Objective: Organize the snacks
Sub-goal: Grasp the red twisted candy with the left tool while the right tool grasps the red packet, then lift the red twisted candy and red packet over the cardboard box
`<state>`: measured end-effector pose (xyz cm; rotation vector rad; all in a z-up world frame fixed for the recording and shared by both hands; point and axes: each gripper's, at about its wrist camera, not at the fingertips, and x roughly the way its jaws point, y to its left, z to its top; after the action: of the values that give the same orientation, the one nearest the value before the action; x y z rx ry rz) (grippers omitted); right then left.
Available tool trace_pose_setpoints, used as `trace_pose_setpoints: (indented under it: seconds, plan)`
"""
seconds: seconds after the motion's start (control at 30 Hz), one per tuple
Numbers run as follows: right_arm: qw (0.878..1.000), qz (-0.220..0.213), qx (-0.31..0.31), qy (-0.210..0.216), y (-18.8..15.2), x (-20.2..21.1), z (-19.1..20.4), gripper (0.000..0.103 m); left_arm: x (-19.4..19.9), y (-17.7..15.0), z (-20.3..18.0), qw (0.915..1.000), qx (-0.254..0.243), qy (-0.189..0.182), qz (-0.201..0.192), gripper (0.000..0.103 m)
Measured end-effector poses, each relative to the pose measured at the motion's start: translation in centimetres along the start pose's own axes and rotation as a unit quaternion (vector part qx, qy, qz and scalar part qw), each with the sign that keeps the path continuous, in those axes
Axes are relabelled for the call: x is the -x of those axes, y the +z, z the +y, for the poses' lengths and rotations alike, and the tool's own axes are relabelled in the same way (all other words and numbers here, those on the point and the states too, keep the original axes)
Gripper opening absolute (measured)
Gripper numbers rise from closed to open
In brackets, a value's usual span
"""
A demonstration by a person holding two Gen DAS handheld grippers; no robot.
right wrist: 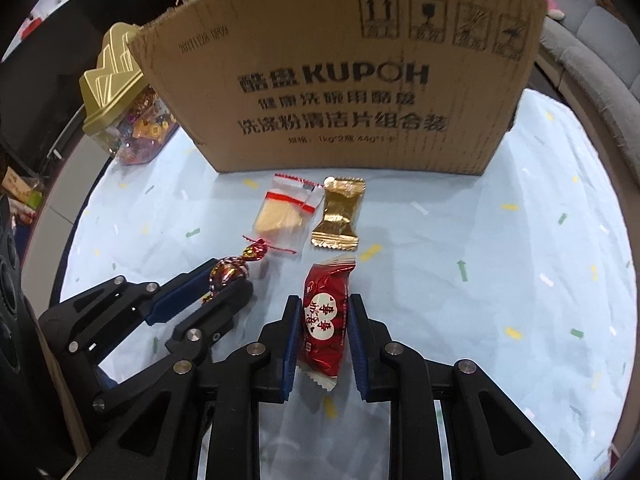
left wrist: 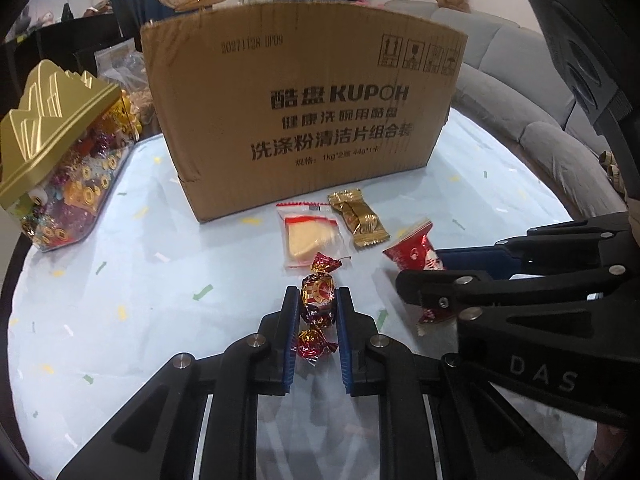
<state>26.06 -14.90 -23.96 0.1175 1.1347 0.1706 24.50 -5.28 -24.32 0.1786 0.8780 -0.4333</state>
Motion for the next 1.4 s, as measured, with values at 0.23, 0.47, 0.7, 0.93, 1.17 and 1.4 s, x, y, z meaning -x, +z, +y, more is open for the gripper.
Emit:
trace_pose_setpoints:
  seconds: [0.23,0.47,0.7,0.93,1.17,1.4]
  plan:
    - [1.0,-0.023,0.003,-0.008,-0.1,2.6,-0.2,0.024,2.2,0.5,-0.7,0.9998,-0.007,0.012,-0.014,0.018]
    - [0.998,-0.051,0.012,-0.014,-0.3,5.8,0.5,0.024,4.7,1.1,-0.9,0.9993,-0.004,0.025,-0.029,0.018]
    - [0.996,-0.083,0.024,-0.023,-0.6,9.0,1.1,0.024,7.4,1.9,-1.0,0.9984,0.007,0.036,-0.044,0.018]
    - [0.994,-0.105,0.031,-0.028,-0.8,11.5,1.6,0.024,9.5,2.8,-1.1,0.9971,0.015,0.048,-0.058,0.018]
    - [0.991,-0.124,0.034,-0.031,-0.6,13.5,1.9,0.024,11.4,3.5,-1.0,0.9956,0.028,0.059,-0.067,0.019]
    - [0.988,-0.148,0.04,-0.031,-0.3,15.5,2.5,0.024,13.2,4.5,-0.8,0.9938,0.047,0.073,-0.07,0.019]
